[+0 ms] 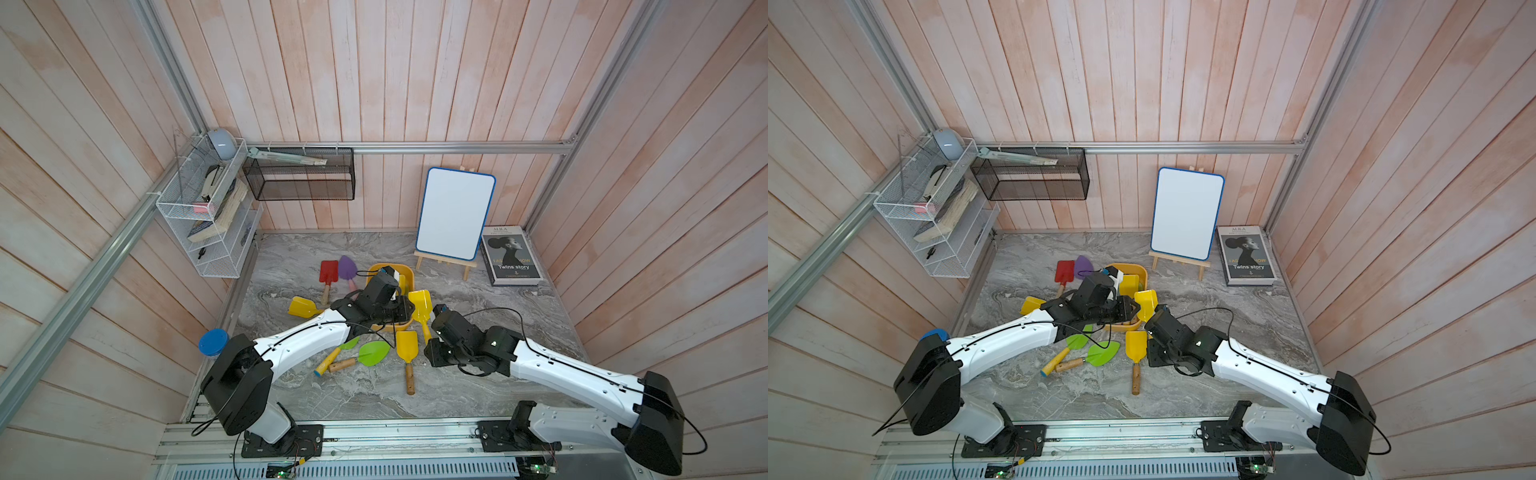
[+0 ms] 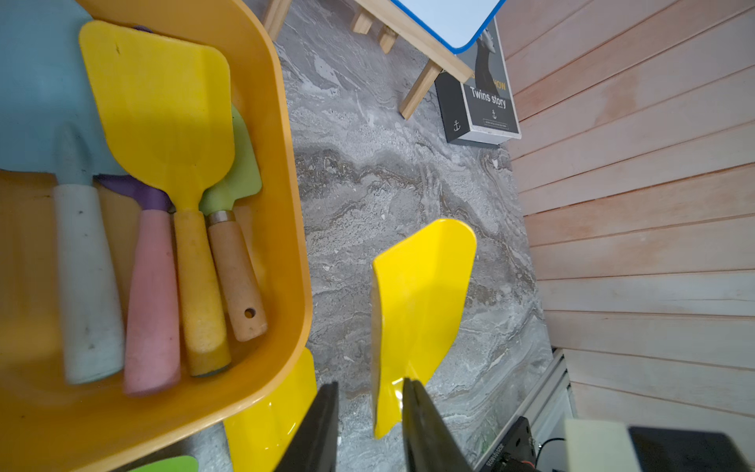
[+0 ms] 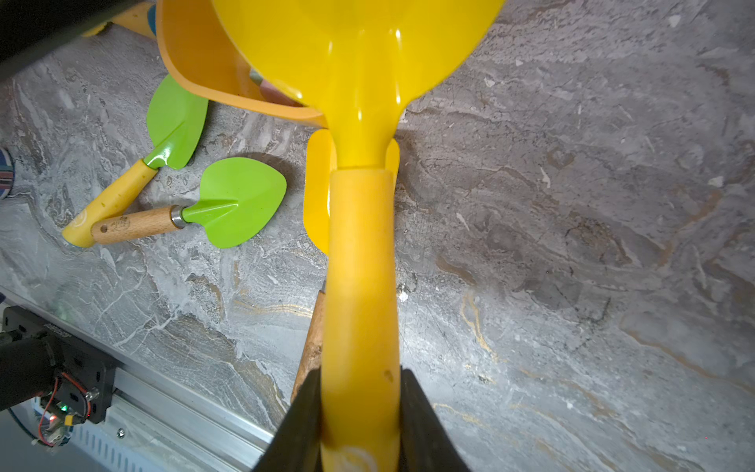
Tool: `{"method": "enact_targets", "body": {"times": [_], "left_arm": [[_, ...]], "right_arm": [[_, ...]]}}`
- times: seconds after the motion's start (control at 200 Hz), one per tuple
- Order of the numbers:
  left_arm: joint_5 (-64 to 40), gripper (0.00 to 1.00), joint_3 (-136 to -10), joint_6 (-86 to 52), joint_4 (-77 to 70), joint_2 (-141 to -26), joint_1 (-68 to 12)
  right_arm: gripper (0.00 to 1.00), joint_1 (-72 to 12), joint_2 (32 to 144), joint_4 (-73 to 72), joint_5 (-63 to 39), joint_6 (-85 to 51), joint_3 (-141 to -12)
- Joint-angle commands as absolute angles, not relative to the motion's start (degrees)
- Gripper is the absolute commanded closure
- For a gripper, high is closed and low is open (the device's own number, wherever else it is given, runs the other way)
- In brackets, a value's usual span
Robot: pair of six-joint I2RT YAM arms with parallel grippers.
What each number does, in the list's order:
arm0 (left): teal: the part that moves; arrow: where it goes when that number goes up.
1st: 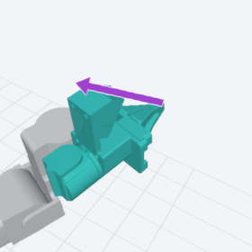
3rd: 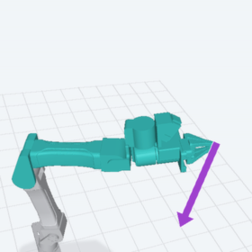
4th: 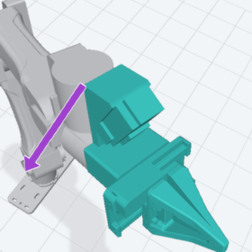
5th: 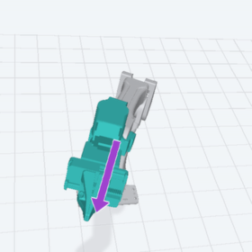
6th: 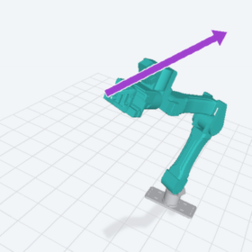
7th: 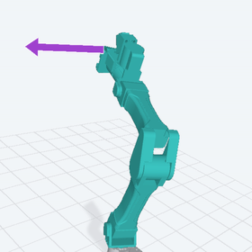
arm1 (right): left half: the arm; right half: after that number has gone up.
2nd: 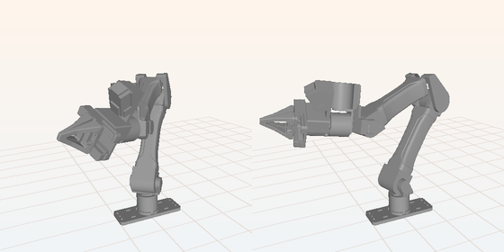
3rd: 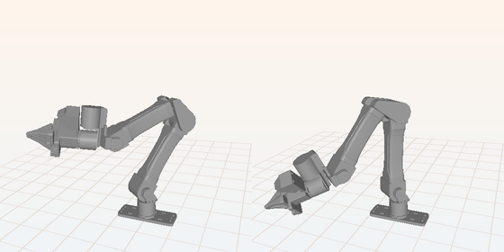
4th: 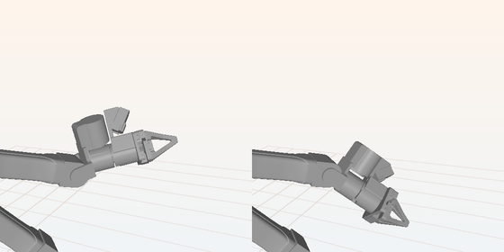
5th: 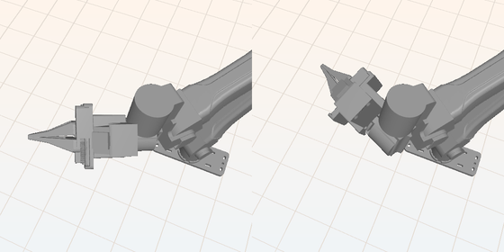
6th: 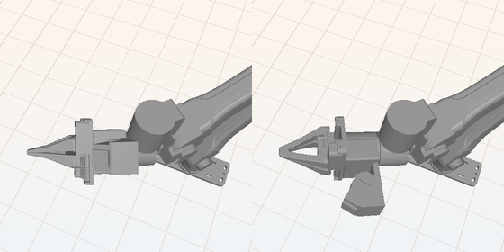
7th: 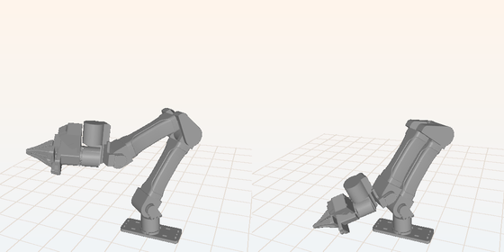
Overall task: Put the shovel into the storage box
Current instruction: Place the shovel in the storage box.
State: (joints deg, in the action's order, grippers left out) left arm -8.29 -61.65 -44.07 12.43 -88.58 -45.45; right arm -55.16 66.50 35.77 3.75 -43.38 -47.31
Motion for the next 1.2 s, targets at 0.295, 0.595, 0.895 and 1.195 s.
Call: {"method": "enact_targets", "body": {"times": [0.295,0.595,0.895,1.195], "left_arm": [[-7.65,0.74,-63.32,-43.51,11.70,-91.01,-45.74],[-7.65,0.92,-63.94,-43.48,11.60,-92.29,-46.00],[-5.57,0.97,-63.75,-42.97,12.99,-91.29,-45.95],[-7.04,0.97,-70.93,-36.52,19.25,-90.94,-41.30]], "right_arm": [[1.00,-55.42,66.57,34.78,3.51,-42.54,-49.38],[1.00,-55.44,66.14,34.74,3.52,-42.75,-48.78],[0.82,-55.37,64.71,34.78,4.03,-43.20,-48.50],[0.62,-54.97,62.73,35.04,3.72,-42.74,-48.43]]}}
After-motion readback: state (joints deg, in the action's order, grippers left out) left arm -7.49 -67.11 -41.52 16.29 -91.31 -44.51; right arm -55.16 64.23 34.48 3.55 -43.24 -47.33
